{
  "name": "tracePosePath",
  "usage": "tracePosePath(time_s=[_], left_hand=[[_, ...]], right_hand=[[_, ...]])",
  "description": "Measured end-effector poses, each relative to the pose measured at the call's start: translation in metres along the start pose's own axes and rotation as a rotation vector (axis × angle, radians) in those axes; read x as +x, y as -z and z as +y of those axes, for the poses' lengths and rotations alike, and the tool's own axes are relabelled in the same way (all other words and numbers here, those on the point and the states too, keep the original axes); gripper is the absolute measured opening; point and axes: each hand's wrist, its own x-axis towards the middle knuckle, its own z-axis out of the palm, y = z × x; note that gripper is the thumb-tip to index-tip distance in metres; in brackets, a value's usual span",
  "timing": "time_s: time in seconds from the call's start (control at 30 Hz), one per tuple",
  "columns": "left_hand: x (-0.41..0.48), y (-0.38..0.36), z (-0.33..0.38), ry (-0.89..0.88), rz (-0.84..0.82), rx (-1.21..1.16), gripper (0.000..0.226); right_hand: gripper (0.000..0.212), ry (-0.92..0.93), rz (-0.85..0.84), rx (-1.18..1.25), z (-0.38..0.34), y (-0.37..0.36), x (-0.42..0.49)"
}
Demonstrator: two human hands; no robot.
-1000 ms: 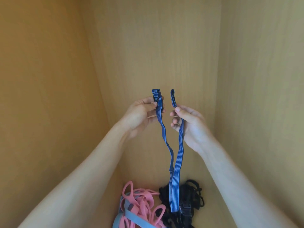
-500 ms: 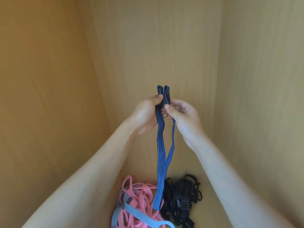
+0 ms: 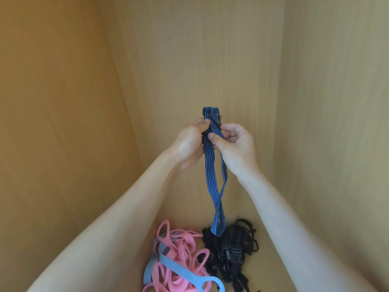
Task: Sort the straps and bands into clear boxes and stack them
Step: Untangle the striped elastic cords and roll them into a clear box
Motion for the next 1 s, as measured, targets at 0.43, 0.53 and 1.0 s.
tracePosePath(time_s=[0.43,0.53,1.0], left_hand=[[0.003,0.003,-0.004,-0.016,-0.007,0.005,0.032],[0.002,0.005,-0.003,-0.024,0.004,-0.018,0.033],[-0.007,0.001,0.003,0.051,-0.028,-0.131,0.045]], right_hand=[[0.015,0.082,-0.003,-0.045,0.004,0.001,-0.002],[0.025,0.115,0.009,-0.043,0.003,0.0,-0.003],[0.014,-0.052,0.007,0.058,-0.002,0.007,0.003]])
